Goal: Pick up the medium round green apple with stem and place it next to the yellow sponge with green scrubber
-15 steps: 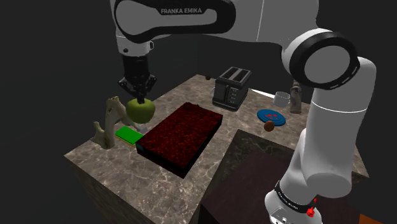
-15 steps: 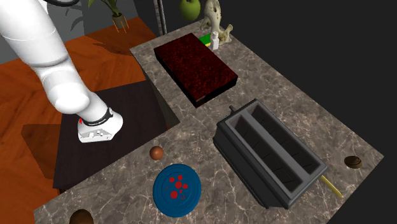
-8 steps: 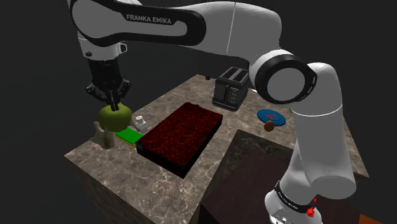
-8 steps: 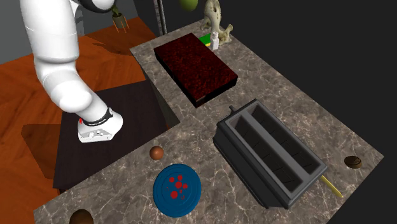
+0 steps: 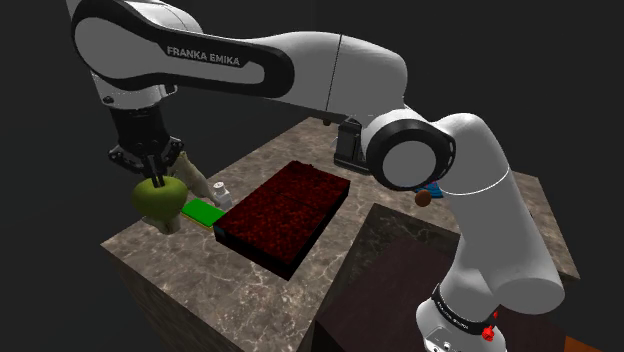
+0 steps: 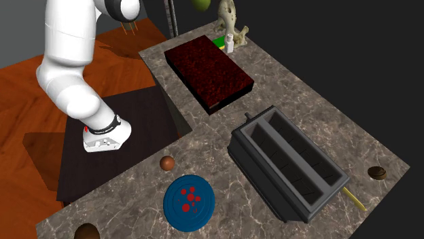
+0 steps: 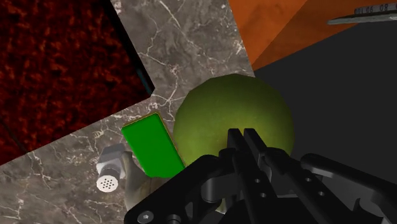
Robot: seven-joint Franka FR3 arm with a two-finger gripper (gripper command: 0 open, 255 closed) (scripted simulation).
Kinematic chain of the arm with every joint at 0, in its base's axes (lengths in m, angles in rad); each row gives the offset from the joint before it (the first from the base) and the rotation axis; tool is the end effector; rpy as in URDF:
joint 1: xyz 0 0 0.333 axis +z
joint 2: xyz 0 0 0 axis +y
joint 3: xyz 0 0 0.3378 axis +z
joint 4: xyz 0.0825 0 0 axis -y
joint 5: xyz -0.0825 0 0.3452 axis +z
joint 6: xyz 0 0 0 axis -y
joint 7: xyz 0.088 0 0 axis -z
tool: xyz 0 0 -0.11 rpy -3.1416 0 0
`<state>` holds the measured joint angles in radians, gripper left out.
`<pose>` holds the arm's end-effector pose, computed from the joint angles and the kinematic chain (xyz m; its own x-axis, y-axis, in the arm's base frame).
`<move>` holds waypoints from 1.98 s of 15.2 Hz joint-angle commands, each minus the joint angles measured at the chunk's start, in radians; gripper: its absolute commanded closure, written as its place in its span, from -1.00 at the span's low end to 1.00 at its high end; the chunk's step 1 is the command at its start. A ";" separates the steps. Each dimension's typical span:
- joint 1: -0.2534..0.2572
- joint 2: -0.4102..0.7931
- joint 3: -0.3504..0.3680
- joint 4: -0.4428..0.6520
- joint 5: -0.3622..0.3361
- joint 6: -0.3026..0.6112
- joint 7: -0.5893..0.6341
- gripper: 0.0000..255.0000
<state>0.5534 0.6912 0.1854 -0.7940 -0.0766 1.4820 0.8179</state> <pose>0.5600 0.4241 0.5459 0.9915 -0.1275 -0.0271 -0.1283 -0.9912 -0.0318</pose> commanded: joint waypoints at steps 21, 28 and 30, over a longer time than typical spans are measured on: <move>-0.037 -0.089 0.002 -0.452 0.010 0.362 0.000 1.00; -0.039 -0.082 0.001 -0.494 0.008 0.411 0.000 1.00; -0.039 -0.082 0.001 -0.494 0.008 0.411 0.000 1.00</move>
<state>0.5149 0.6095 0.1865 -1.2873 -0.0682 1.8923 0.8181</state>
